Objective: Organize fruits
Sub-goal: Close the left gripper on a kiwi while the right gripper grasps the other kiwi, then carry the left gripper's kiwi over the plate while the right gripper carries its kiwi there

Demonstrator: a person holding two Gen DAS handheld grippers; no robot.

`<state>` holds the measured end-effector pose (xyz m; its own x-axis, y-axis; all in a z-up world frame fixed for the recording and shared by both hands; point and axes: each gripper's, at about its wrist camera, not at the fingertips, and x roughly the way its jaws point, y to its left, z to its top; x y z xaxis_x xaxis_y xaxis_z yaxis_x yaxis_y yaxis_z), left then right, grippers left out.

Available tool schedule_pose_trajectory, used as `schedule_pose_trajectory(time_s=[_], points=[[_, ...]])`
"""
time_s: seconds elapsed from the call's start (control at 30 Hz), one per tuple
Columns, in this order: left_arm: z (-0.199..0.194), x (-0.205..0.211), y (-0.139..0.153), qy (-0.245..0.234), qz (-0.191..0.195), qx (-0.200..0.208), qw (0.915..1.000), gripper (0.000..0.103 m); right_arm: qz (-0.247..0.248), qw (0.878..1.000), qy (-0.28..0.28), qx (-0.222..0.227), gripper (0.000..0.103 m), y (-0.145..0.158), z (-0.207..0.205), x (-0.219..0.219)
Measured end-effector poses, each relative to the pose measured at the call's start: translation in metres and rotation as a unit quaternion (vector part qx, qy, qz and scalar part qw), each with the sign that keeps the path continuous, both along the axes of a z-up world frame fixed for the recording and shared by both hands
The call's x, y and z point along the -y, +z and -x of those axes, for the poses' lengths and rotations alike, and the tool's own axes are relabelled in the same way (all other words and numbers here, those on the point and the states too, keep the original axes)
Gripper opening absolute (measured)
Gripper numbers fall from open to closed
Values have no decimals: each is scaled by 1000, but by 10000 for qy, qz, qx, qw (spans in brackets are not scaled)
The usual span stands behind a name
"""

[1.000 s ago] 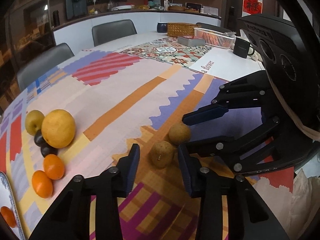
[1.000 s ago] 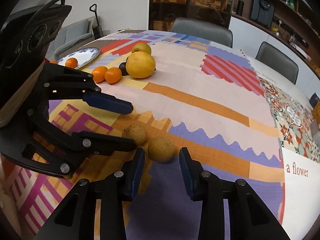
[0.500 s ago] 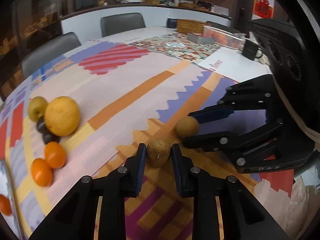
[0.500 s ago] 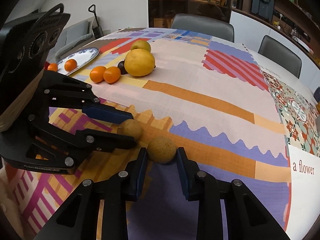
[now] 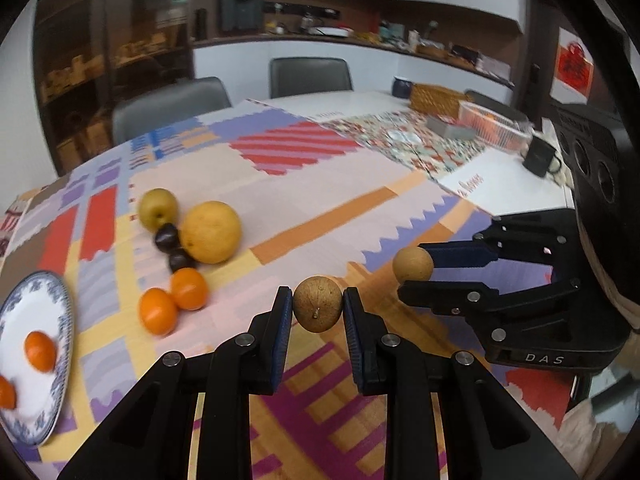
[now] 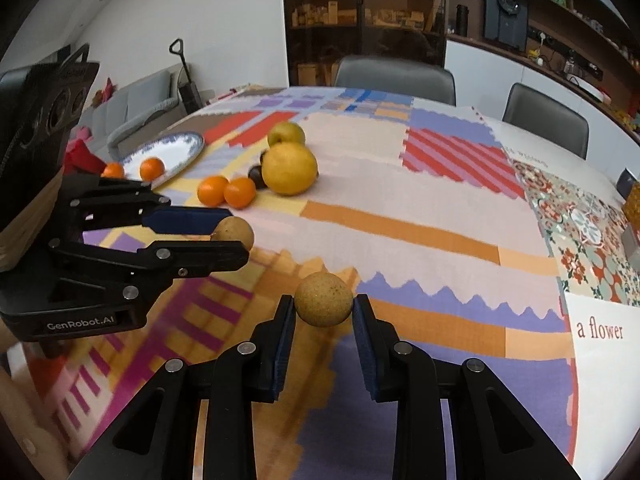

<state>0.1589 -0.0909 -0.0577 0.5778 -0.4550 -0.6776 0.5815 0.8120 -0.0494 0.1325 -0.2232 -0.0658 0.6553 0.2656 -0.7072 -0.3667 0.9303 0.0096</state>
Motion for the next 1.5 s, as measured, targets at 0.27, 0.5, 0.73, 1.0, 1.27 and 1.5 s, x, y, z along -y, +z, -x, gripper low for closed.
schedule_pose_trajectory(time_s=[0.27,0.5,0.73,1.0,1.27,1.5], points=[[13,-37,25,647,127,265,9975,26,-184,9994,-17,287,31,25,5,-21],[23,-78,45,1197,109,550,9912,26,-343,9979,190,515,31,47,7,-56],[28,-124,60,1776,154,713,9814,26,-453,9956,515,637,31,67,2,-98],[30,-177,70,2359,127,787,9685,26,-499,9927,890,644,31,79,-11,-148],[20,-225,68,2800,-28,747,9571,26,-480,9898,1204,588,31,83,-30,-198],[1,-257,58,3027,-271,724,9500,26,-458,9881,1417,391,31,72,-59,-239]])
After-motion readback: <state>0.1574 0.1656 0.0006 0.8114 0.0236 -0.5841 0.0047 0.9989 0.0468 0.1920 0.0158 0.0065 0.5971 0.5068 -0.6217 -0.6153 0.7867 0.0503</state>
